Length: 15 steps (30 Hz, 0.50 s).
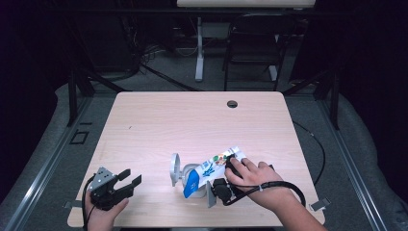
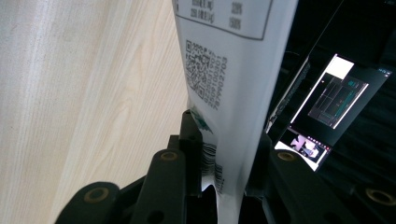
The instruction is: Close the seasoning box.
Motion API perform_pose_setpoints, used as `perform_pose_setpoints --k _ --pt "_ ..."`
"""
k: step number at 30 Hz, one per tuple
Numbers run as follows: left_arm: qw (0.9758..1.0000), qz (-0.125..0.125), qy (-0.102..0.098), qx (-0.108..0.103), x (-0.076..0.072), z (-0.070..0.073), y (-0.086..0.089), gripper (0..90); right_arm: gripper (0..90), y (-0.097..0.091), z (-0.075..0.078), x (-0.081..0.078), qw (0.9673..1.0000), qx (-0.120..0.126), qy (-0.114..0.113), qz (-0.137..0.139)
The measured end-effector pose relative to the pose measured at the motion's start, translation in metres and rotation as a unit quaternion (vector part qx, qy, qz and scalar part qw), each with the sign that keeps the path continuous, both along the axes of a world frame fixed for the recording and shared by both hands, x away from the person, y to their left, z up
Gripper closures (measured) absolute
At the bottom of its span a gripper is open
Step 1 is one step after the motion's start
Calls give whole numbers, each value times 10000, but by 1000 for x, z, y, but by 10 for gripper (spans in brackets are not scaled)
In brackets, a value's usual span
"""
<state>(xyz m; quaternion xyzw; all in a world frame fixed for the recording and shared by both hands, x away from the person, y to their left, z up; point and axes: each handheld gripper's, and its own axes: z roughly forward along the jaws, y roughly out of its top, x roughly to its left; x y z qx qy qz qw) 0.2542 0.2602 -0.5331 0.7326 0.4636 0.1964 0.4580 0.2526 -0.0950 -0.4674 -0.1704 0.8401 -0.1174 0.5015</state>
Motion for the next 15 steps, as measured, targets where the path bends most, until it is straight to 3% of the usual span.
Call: perform_pose_setpoints --k 15 --pt "10000 22 -11 -20 0 0 0 465 764 0 0 -1 10000 9 1 91"
